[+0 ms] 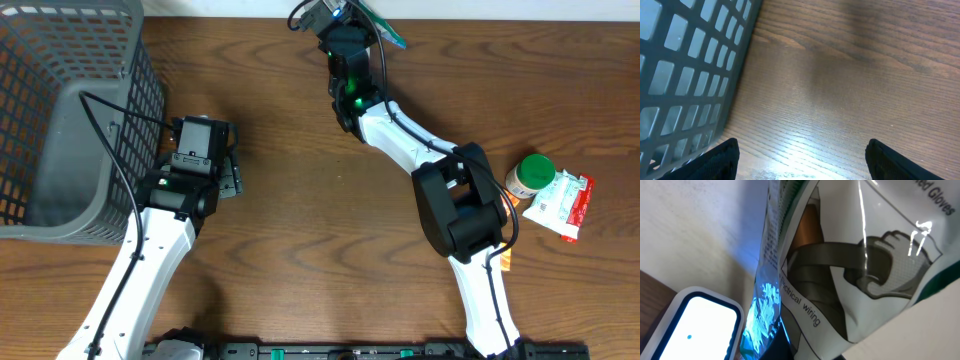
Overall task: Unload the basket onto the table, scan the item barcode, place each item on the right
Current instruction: 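Hold the green gloves pack in front of the scanner with the right gripper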
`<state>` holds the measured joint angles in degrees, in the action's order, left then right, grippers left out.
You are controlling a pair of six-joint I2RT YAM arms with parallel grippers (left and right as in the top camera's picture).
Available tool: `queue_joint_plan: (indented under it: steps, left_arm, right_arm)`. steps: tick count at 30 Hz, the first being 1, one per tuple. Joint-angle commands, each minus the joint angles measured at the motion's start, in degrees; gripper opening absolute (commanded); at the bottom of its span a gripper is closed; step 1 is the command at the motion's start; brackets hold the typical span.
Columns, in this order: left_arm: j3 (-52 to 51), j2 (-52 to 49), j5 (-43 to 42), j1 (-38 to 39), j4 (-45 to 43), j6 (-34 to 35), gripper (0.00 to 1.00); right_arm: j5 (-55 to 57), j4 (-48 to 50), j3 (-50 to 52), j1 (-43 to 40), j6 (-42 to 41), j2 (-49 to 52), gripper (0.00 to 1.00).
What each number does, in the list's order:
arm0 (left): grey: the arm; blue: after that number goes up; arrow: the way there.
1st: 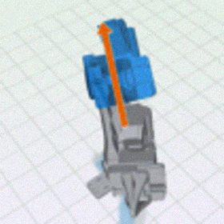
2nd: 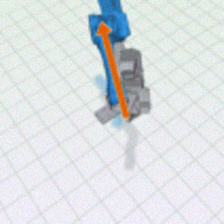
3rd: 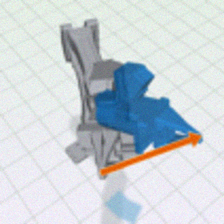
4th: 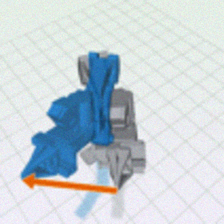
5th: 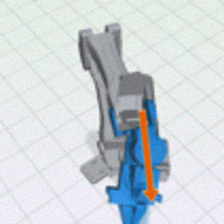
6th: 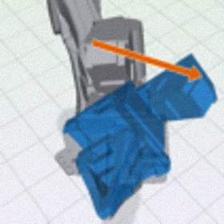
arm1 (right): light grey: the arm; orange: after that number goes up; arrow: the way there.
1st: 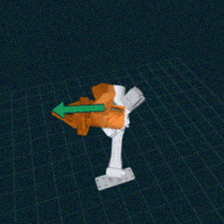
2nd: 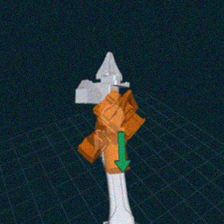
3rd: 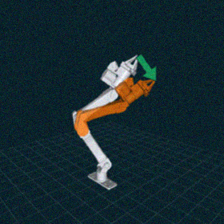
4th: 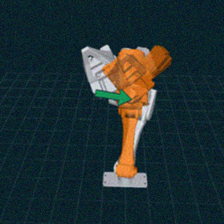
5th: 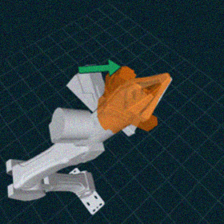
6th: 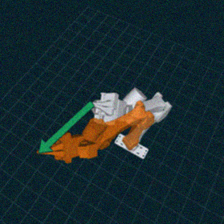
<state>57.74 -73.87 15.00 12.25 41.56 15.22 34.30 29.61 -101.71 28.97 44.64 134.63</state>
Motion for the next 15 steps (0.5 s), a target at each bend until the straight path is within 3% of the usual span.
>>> queue_joint_plan:
  steps: [1,8,15]
  left_arm:
    - [0.35,0.02,0.92,-0.07,-0.02,0.11,0.82]
    - [0.35,0.02,0.94,-0.07,-0.02,0.11,0.82]
    - [0.35,0.02,0.94,-0.07,-0.02,0.11,0.82]
  right_arm:
    - [1.66,0.13,-0.7,0.81,-3.23,0.52,0.01]
    - [2.23,1.18,-0.7,2.08,-0.74,2.4,0.01]
    - [1.6,13.22,-0.72,3.67,20.55,9.97,0.01]
